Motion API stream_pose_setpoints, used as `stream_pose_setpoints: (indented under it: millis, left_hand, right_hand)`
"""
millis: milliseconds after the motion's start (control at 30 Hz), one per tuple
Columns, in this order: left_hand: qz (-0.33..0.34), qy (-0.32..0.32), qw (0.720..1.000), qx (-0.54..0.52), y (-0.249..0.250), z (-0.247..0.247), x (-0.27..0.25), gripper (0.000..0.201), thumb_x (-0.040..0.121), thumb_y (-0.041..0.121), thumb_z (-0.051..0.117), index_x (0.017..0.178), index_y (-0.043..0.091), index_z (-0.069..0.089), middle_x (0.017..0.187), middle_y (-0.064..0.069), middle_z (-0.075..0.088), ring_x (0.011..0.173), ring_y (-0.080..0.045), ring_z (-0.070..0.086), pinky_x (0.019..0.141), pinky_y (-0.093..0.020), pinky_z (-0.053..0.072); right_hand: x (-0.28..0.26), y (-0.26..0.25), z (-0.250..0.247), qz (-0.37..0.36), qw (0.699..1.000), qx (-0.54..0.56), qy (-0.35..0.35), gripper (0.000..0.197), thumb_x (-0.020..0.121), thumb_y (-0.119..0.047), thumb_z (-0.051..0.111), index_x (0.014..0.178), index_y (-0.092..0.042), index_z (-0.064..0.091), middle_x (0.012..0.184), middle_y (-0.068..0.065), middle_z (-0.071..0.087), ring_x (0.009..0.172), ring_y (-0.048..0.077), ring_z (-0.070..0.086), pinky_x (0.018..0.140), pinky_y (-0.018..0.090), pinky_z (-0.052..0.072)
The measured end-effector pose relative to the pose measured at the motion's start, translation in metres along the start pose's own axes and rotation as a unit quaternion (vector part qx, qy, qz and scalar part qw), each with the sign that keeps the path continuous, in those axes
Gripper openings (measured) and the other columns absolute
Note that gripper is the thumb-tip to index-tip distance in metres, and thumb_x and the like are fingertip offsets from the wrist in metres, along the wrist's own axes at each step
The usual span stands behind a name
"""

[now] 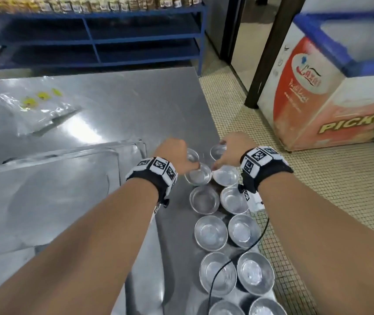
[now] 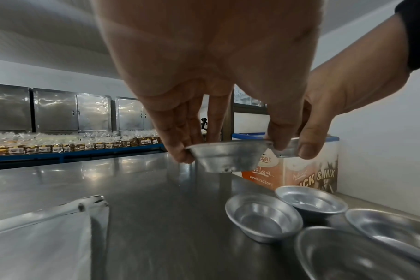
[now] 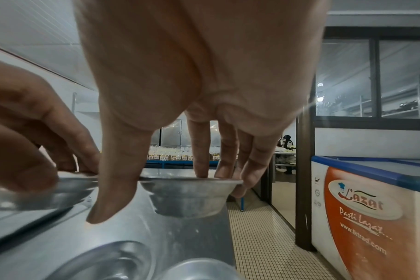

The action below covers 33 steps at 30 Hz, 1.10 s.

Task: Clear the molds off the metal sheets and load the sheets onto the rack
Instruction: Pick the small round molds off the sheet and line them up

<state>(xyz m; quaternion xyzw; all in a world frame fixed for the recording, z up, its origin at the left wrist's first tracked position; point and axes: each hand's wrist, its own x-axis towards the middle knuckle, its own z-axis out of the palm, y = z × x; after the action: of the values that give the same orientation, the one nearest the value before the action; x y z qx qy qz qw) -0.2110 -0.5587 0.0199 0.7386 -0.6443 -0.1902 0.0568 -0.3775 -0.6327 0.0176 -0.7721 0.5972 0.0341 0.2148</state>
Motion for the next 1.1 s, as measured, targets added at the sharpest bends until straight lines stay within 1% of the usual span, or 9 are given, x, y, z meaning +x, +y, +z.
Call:
stream_pose_setpoints:
  millis: [67, 233, 433, 567, 667, 733, 867, 967, 1100]
  left_hand:
    - [-0.002, -0.013, 1.000, 0.018, 0.001, 0.006, 0.026, 0.045, 0.074, 0.051, 0.066, 0.082, 0.007, 0.065, 0.087, -0.008, 0.061, 0.078, -0.026, 0.063, 0.070, -0.034, 0.057]
    - [-0.002, -0.016, 0.999, 0.044, 0.003, 0.022, 0.074, 0.044, 0.076, 0.048, 0.064, 0.086, 0.006, 0.067, 0.088, -0.011, 0.061, 0.078, -0.028, 0.063, 0.071, -0.036, 0.057]
    - [-0.047, -0.049, 0.997, 0.035, 0.004, 0.041, 0.107, 0.025, 0.075, 0.038, 0.044, 0.064, 0.016, 0.049, 0.071, -0.002, 0.053, 0.079, -0.025, 0.060, 0.069, -0.032, 0.053]
    - [-0.025, -0.043, 0.998, 0.047, -0.002, 0.053, 0.109, 0.036, 0.078, 0.047, 0.066, 0.074, 0.013, 0.055, 0.080, -0.004, 0.052, 0.075, -0.022, 0.059, 0.066, -0.032, 0.053]
    - [-0.010, -0.027, 0.999, 0.045, -0.003, 0.058, 0.110, 0.052, 0.068, 0.071, 0.058, 0.072, 0.019, 0.055, 0.079, -0.002, 0.052, 0.076, -0.021, 0.055, 0.068, -0.033, 0.052]
    - [-0.006, -0.013, 0.999, 0.040, -0.004, 0.056, 0.107, 0.047, 0.072, 0.064, 0.059, 0.074, 0.017, 0.055, 0.083, -0.003, 0.054, 0.079, -0.022, 0.056, 0.069, -0.034, 0.053]
    - [0.011, 0.032, 0.999, 0.039, -0.009, 0.048, 0.093, 0.025, 0.085, 0.032, 0.060, 0.091, 0.008, 0.060, 0.101, -0.011, 0.055, 0.093, -0.028, 0.058, 0.080, -0.036, 0.055]
    - [0.016, 0.053, 0.998, 0.039, -0.015, 0.038, 0.076, 0.032, 0.086, 0.029, 0.063, 0.108, 0.005, 0.064, 0.111, -0.013, 0.057, 0.100, -0.030, 0.059, 0.084, -0.038, 0.054]
    - [0.001, 0.050, 0.998, 0.037, -0.027, 0.019, 0.042, 0.032, 0.084, 0.033, 0.065, 0.104, 0.008, 0.066, 0.101, -0.010, 0.066, 0.092, -0.031, 0.065, 0.081, -0.040, 0.057]
  right_hand:
    - [0.024, 0.007, 0.005, 0.009, 1.000, 0.003, 0.003, 0.075, 0.044, -0.048, 0.094, 0.108, -0.017, 0.067, 0.101, 0.000, 0.068, 0.083, 0.019, 0.066, 0.072, 0.032, 0.057]
    - [0.073, 0.016, 0.020, 0.003, 1.000, -0.012, -0.019, 0.070, 0.054, -0.045, 0.094, 0.107, -0.010, 0.065, 0.099, 0.002, 0.068, 0.086, 0.024, 0.068, 0.080, 0.039, 0.060]
    - [0.101, 0.017, 0.042, -0.010, 1.000, -0.028, -0.004, 0.030, 0.073, -0.028, 0.077, 0.097, -0.011, 0.068, 0.093, 0.008, 0.068, 0.085, 0.028, 0.069, 0.078, 0.035, 0.059]
    - [0.104, 0.016, 0.048, -0.022, 0.999, -0.046, 0.003, 0.046, 0.067, -0.023, 0.084, 0.108, -0.013, 0.066, 0.107, 0.008, 0.060, 0.091, 0.027, 0.064, 0.079, 0.038, 0.059]
    - [0.103, 0.016, 0.048, -0.023, 0.999, -0.049, 0.001, 0.055, 0.067, -0.022, 0.085, 0.118, -0.014, 0.063, 0.117, 0.009, 0.056, 0.098, 0.028, 0.063, 0.084, 0.040, 0.058]
    - [0.099, 0.014, 0.045, -0.020, 0.999, -0.047, 0.000, 0.057, 0.066, -0.023, 0.086, 0.118, -0.014, 0.063, 0.117, 0.009, 0.059, 0.099, 0.027, 0.064, 0.085, 0.039, 0.058]
    - [0.085, 0.009, 0.037, -0.017, 0.999, -0.036, 0.007, 0.067, 0.065, -0.029, 0.088, 0.124, -0.016, 0.060, 0.121, 0.007, 0.061, 0.106, 0.028, 0.063, 0.089, 0.041, 0.057]
    - [0.067, 0.002, 0.030, -0.015, 0.999, -0.021, 0.023, 0.067, 0.070, -0.030, 0.085, 0.131, -0.019, 0.058, 0.126, 0.005, 0.060, 0.111, 0.028, 0.061, 0.092, 0.040, 0.055]
    - [0.027, -0.016, 0.014, -0.013, 0.999, -0.024, 0.032, 0.076, 0.058, -0.030, 0.094, 0.124, -0.017, 0.060, 0.117, 0.005, 0.064, 0.105, 0.026, 0.064, 0.087, 0.037, 0.055]
